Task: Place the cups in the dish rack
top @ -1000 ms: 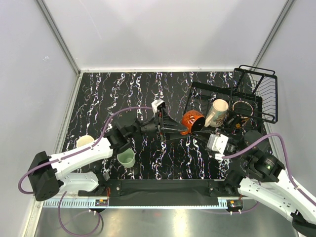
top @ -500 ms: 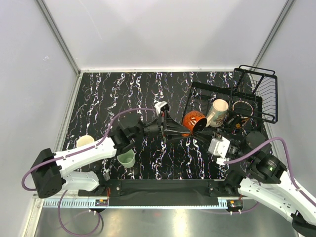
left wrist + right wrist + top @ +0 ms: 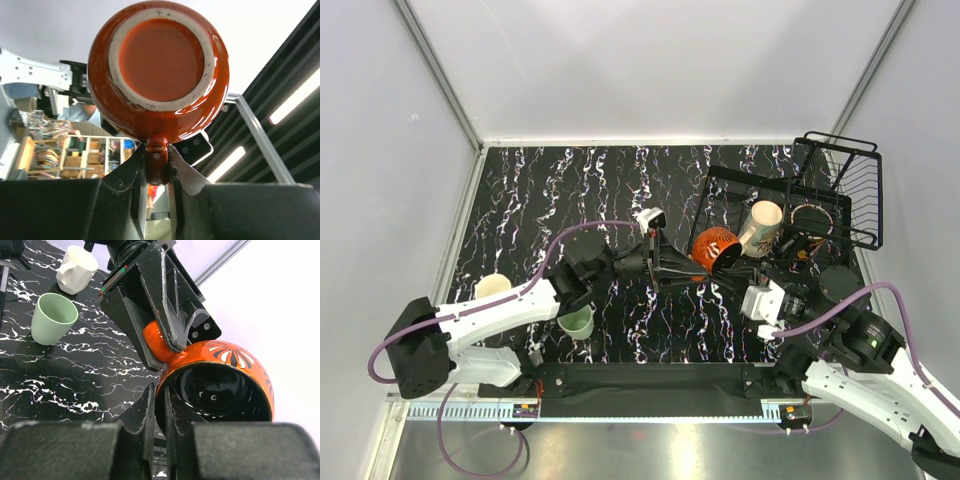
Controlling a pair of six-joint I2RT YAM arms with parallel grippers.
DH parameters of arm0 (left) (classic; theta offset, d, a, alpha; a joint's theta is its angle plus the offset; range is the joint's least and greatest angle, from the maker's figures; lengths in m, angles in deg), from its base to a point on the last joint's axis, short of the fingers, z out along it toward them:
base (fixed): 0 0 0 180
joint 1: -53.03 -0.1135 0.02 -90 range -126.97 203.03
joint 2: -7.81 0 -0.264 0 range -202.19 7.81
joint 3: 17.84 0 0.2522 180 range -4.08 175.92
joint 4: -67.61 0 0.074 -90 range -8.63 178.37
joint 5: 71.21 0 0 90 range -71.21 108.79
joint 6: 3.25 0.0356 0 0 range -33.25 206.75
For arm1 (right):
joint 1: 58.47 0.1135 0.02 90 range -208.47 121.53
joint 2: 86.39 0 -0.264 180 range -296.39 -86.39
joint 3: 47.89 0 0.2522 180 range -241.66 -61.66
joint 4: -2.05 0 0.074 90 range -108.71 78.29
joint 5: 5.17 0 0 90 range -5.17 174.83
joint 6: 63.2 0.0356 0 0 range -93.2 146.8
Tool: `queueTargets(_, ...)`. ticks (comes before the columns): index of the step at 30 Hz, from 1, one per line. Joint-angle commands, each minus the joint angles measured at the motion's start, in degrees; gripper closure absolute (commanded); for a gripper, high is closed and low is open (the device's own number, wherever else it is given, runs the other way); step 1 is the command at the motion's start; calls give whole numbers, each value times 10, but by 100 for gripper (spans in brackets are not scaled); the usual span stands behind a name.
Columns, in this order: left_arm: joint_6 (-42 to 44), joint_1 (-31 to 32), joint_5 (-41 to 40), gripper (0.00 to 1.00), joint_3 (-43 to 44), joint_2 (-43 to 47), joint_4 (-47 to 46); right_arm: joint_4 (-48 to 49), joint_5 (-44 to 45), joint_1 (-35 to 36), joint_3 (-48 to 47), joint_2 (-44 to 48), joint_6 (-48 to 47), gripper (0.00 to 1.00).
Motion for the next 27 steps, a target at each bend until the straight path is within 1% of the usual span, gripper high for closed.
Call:
queueTargets(1,65,-5,-1,100,41,10,1,17,-5,4,-19,15,-14,90)
queueTargets(4,136,-5,-5,100,67,21,55,26,19,4,-7,22,-6,84)
queueTargets(6,180,-5,-13,100,86,28,92,30,35,3,2,25,0,74)
queueTargets(9,225,-5,-20,100,103,35,130,39,52,3,13,28,9,65)
queueTargets(10,231,-5,-23,100,105,38,138,40,55,4,15,29,11,59)
queueTargets(13,250,-5,-27,100,102,39,146,53,75,4,26,33,21,54)
queueTargets(15,278,-6,-33,100,107,39,166,54,97,3,29,35,29,52)
queueTargets(16,292,-5,-40,100,111,40,180,52,106,4,30,35,32,52)
queueTargets(17,311,-7,-45,100,119,40,225,47,128,4,28,36,38,51)
queueTargets(18,357,-8,-53,100,137,40,253,40,143,3,26,38,56,51)
queueTargets(19,381,-11,-73,100,147,40,281,39,162,3,23,42,70,50)
queueTargets(20,430,-13,-85,100,170,39,336,39,201,3,16,43,87,47)
queueTargets(21,455,-15,-98,100,182,38,362,32,219,4,10,45,130,45)
queueTargets(22,478,-17,-128,100,194,37,391,31,232,4,5,53,153,43)
queueTargets(23,500,-18,-142,100,205,34,438,32,266,3,-4,56,180,38)
queueTargets(24,540,-20,-156,100,226,26,456,35,287,3,-9,57,237,35)
queueTargets(25,557,-23,-181,100,235,21,471,34,309,3,-16,53,270,33)
queueTargets(26,573,-25,-191,100,251,16,496,32,365,4,-35,49,301,30)
queueTargets(27,604,-27,-200,100,260,1,507,12,394,3,-50,41,362,26)
